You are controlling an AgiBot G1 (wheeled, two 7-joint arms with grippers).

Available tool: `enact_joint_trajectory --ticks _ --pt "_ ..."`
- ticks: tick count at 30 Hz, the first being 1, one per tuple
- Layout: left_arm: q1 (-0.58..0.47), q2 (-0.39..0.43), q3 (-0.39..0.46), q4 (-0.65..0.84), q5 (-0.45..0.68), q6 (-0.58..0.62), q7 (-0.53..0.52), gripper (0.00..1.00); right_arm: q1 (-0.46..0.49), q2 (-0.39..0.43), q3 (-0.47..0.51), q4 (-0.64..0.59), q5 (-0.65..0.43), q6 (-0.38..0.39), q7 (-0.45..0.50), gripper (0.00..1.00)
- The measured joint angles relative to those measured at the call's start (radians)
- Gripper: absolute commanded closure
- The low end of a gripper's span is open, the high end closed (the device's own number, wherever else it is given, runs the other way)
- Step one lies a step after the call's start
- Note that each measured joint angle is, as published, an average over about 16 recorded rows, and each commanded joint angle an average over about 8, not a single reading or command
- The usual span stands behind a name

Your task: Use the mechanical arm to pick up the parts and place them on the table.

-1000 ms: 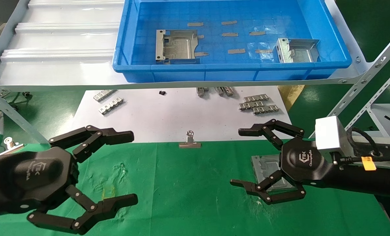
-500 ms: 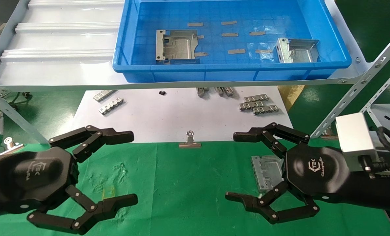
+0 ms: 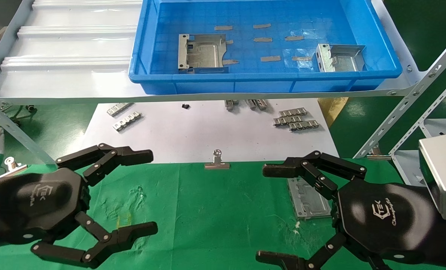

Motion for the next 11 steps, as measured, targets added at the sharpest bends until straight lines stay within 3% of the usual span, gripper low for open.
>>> enact_joint_trajectory --ticks 11 --pt "0.0 0.0 0.0 0.0 0.0 0.0 0.0 0.0 -0.014 0.004 0.019 0.021 0.007 -0.002 0.018 0.0"
